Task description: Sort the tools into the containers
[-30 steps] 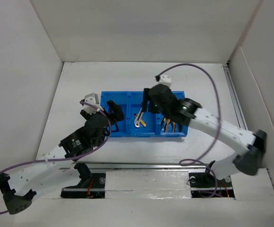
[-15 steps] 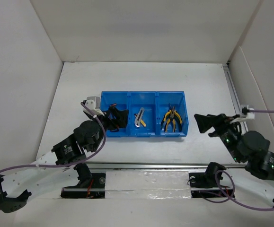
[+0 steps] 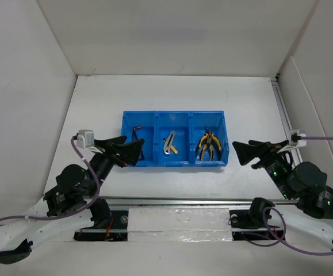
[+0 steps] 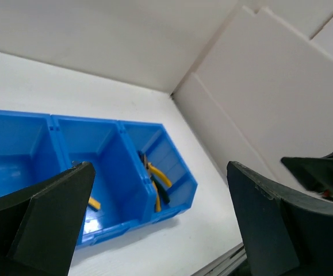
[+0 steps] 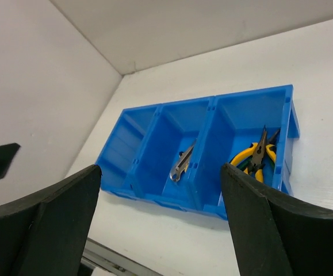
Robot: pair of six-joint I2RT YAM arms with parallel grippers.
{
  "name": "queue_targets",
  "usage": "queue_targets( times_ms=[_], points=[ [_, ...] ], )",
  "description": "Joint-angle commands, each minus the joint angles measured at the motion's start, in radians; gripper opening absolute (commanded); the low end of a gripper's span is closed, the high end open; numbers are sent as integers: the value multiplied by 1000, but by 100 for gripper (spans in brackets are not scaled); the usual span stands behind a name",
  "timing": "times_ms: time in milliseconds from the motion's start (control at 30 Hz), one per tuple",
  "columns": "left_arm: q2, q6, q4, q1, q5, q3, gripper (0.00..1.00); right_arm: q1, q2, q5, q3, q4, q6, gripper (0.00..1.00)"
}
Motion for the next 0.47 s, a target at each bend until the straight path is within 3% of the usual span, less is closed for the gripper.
queue_targets(
  times_ms=[0, 433],
  points=[
    [-60, 24, 101, -6, 15, -31, 99, 10, 13, -4, 9, 45, -17, 89],
    [-54, 24, 92, -6, -2, -28, 99, 10, -31, -125, -14, 110, -99, 88]
  ],
)
